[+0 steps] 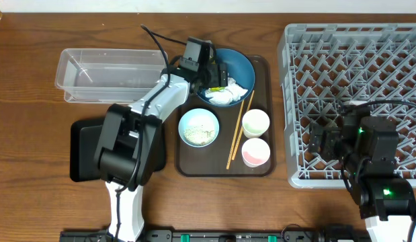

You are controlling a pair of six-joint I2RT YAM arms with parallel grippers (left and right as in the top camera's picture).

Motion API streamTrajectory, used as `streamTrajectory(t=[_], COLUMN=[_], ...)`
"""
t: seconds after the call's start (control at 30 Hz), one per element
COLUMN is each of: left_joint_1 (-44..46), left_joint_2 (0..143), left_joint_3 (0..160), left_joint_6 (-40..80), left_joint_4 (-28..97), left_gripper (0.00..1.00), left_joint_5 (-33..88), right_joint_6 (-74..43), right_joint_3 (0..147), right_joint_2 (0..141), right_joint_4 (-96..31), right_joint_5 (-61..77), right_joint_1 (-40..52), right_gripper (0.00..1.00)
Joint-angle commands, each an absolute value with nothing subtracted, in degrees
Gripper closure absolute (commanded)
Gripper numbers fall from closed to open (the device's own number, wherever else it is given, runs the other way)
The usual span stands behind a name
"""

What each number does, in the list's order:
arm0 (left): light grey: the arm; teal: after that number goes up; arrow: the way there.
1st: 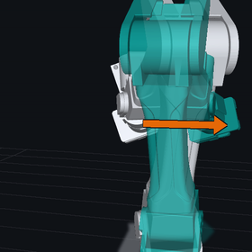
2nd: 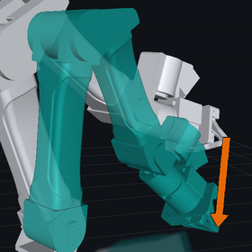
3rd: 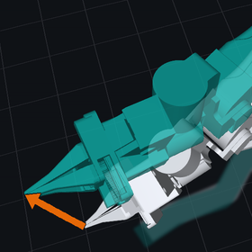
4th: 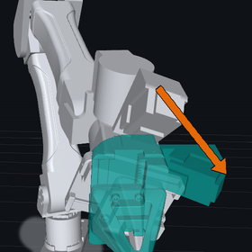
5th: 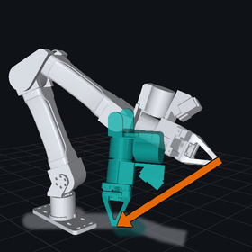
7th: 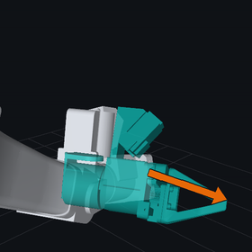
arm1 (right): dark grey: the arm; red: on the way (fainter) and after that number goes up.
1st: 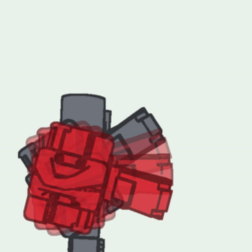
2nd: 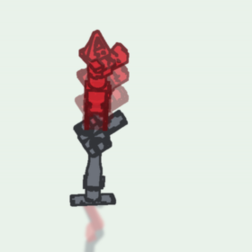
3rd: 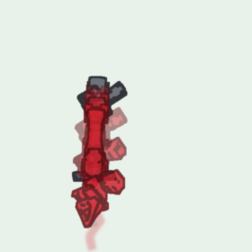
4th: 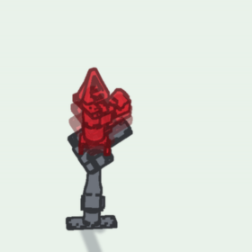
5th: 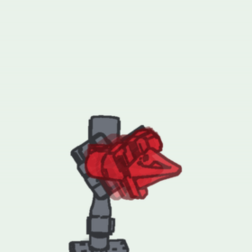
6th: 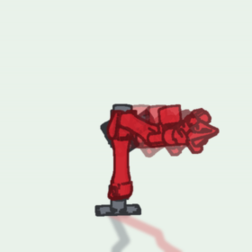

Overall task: Sort waste into correct bins and load items into the dishwasher rack
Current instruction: 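Carry the wrapper left and drop it into the clear bin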

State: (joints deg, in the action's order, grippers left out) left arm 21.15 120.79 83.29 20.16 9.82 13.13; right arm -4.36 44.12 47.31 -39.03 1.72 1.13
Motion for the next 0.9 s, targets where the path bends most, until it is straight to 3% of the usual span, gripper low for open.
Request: streamTrajectory(t=[0.0,0.1,0.3,0.6,0.87], left_joint_1=[21.08,21.08,20.8,17.43,7.97], left_joint_2=[122.85,122.89,121.19,109.4,99.02], left_joint_3=[83.99,83.99,83.99,83.99,83.99], left_joint_6=[20.93,21.21,21.56,21.54,21.93], left_joint_4=[8.78,8.19,8.88,18.06,24.27], left_gripper=[0.23,0.5,0.87,0.93,0.94], left_joint_5=[12.34,12.36,12.36,12.36,12.29], right_joint_6=[-5.13,-5.13,-5.1,-5.08,-5.1], right_joint_3=[45.3,45.3,45.3,45.3,45.3], right_joint_2=[47.16,47.16,47.16,47.13,47.16], right_joint_4=[-39.05,-39.05,-38.87,-38.87,-38.89], right_joint_5=[1.96,1.96,1.96,1.93,1.91], right_joint_1=[1.91,1.89,1.89,1.89,1.89], right_gripper=[0.01,0.01,0.01,0.01,0.01])
